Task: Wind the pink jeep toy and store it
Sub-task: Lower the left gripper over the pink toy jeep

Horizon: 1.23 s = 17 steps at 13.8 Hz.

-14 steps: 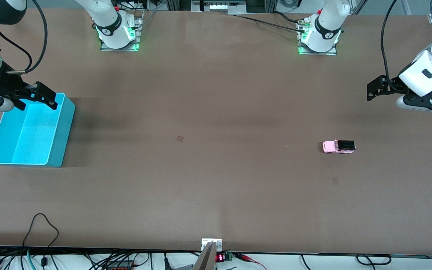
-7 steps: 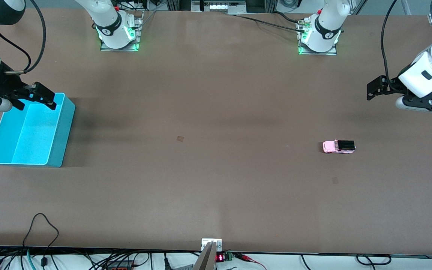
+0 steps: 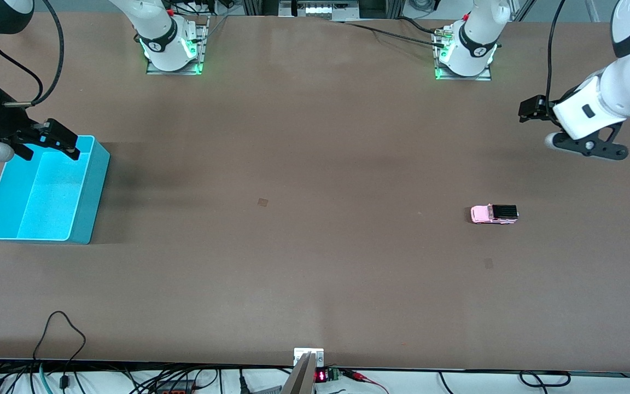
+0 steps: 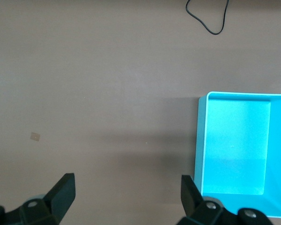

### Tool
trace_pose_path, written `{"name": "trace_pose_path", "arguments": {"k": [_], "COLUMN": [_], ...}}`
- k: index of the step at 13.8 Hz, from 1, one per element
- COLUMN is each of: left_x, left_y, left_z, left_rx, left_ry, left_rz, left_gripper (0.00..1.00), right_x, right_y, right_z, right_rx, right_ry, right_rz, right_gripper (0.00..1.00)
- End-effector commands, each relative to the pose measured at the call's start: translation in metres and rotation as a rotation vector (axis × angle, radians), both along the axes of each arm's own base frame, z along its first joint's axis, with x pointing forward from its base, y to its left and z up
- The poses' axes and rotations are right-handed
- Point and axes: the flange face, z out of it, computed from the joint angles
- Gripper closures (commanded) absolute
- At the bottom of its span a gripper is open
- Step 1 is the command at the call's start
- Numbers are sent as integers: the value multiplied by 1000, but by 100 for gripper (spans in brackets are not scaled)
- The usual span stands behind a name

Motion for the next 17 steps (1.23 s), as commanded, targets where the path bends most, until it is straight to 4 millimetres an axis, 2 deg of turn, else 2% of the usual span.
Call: {"name": "trace_pose_path", "arguments": {"k": [1,4,7,11,13,17], "left_x": [17,30,54,84,84,67], "left_y": [14,25,41,54,54,61], "left_z": [-22,-49,-98,-189,-218,-265], "left_rx": [-91,-155,-195,-234,-241,-238], "left_ry": [36,42,31,-27,-65,-129], "left_rz": [-235,-445,-697,-972,-1057,-1158], "left_gripper": [0,0,0,0,0,0], "right_x": [1,1,1,1,1,2], "right_y": [-3,-3,-3,-3,-3,-3], "right_z": [8,8,8,8,8,8], "right_rx": [13,12,10,8,8,8], "right_ry": [1,1,-3,-3,-3,-1], "right_rz": [-16,-19,-16,-23,-23,-25], "right_gripper": [0,0,0,0,0,0]}}
